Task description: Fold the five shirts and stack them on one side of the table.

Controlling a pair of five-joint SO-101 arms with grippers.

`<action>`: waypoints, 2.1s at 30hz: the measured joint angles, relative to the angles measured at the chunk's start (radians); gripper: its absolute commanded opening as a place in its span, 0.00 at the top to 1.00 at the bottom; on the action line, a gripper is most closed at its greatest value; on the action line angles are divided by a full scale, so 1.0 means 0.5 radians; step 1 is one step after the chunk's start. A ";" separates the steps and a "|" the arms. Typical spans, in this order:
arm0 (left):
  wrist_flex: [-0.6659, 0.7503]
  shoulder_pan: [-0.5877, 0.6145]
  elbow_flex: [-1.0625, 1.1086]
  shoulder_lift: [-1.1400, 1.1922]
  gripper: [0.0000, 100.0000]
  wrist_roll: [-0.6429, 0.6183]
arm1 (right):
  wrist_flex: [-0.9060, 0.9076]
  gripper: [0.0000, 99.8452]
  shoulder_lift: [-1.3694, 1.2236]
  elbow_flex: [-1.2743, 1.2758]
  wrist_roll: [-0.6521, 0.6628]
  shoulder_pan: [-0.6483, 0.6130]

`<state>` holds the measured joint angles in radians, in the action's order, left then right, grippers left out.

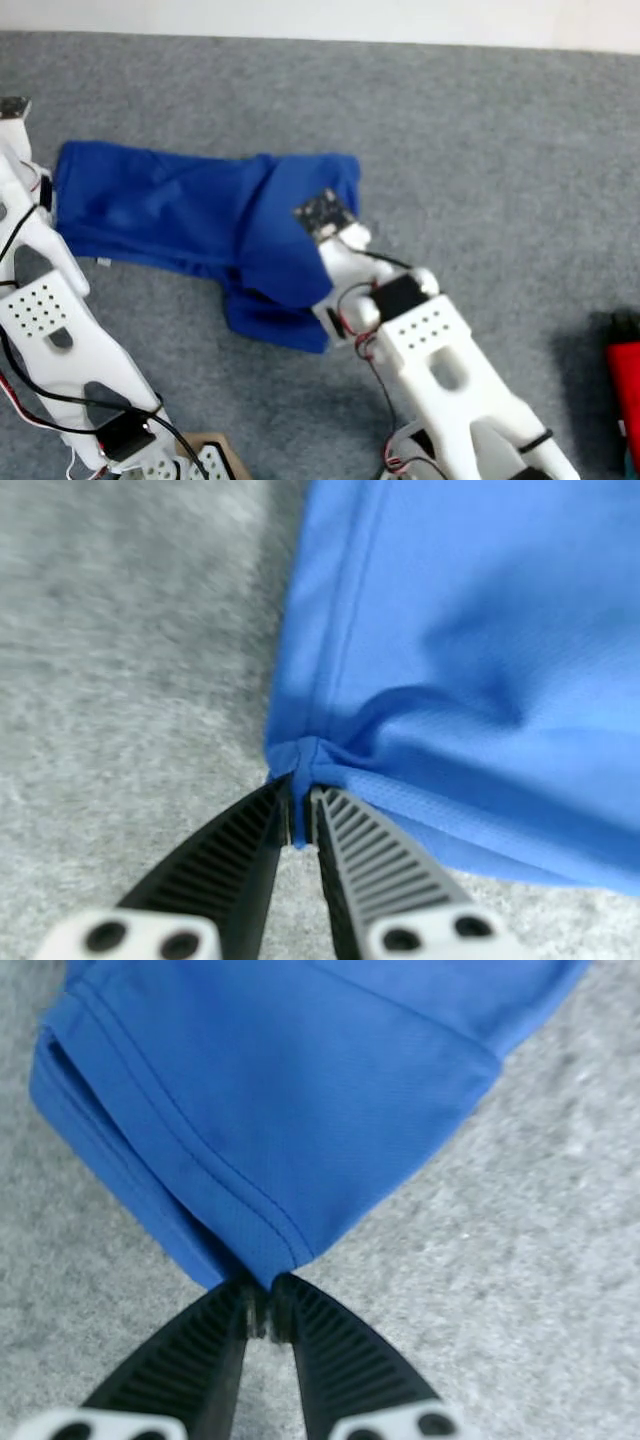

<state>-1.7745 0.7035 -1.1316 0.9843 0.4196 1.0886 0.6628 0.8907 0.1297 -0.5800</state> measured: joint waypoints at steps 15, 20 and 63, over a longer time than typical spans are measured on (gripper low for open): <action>0.003 0.000 0.064 -0.147 1.00 -0.203 | -0.292 0.99 0.135 0.304 -0.052 -0.218; 0.003 0.000 0.064 -0.147 1.00 -0.218 | -0.347 0.99 0.135 0.384 -0.055 -0.218; 0.003 0.043 0.322 -0.709 0.89 -0.227 | 0.104 0.74 0.160 0.068 0.092 -0.387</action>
<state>-1.7729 0.7250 -0.9705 0.6299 0.3061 1.1408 0.7426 0.9244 0.1757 -0.7733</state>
